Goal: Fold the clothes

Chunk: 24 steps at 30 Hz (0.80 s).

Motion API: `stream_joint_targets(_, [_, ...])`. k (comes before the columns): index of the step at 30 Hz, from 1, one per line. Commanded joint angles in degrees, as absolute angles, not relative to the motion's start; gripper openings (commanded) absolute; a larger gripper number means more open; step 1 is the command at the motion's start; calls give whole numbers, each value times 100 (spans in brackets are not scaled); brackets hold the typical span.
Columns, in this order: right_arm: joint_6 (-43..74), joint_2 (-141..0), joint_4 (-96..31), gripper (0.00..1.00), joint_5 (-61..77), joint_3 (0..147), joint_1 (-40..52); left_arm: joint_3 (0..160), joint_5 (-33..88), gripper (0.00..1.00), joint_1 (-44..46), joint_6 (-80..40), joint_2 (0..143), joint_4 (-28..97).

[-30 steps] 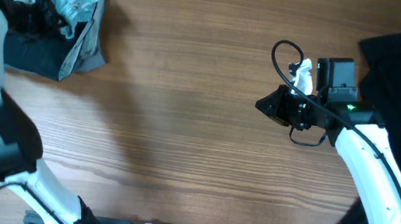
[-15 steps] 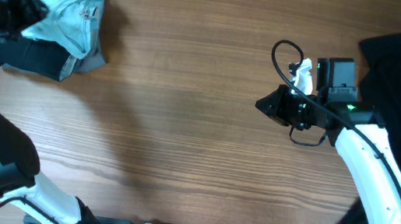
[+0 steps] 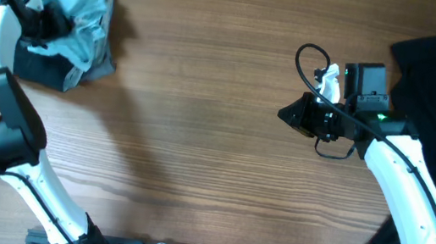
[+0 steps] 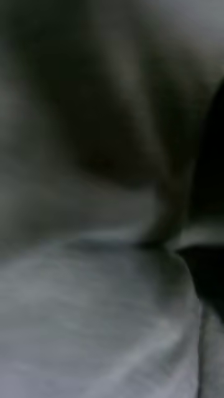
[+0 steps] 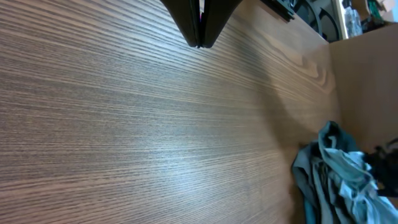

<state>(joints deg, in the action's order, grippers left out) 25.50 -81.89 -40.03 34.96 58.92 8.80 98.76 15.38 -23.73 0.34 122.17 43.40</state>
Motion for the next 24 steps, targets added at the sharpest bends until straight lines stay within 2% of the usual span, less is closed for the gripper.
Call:
stream_joint_targets(1, [2536, -8132, -3986, 4, 3568, 5990, 882, 9918, 1306, 62, -2593, -217, 12090, 4414])
stream_joint_targets(9, [2204, -7878, -4077, 4, 2939, 6182, 882, 10541, 2882, 80, -2609, 412, 10431, 5046])
stream_joint_targets(15, [1234, -6622, -4327, 5, 2036, 6925, 880, 10545, 3057, 83, -2252, 1074, 8654, 5874])
stream_joint_targets(16, [1094, -6407, -4261, 8, 2038, 6995, 880, 10543, 3057, 90, -2178, 1074, 8425, 6099])
stream_joint_targets(17, [1009, -6198, -4195, 14, 2034, 7032, 880, 10543, 3050, 100, -2108, 1074, 8208, 6335])
stream_joint_targets(18, [961, -5979, -4097, 24, 2034, 7035, 880, 10543, 3009, 100, -2056, 1070, 8016, 6571])
stream_joint_targets(20, [895, -5645, -4034, 58, 2034, 7035, 880, 10543, 2947, 99, -1994, 1068, 7695, 7048])
stream_joint_targets(21, [897, -5426, -4034, 90, 2036, 7035, 880, 10538, 2897, 100, -1992, 1052, 7529, 7345])
stream_joint_targets(22, [899, -5275, -4056, 100, 2038, 7035, 880, 10538, 2849, 100, -1992, 1028, 7450, 7509])
stream_joint_targets(24, [904, -5004, -4202, 100, 2038, 7035, 880, 10538, 2687, 100, -1992, 1031, 7290, 7964])
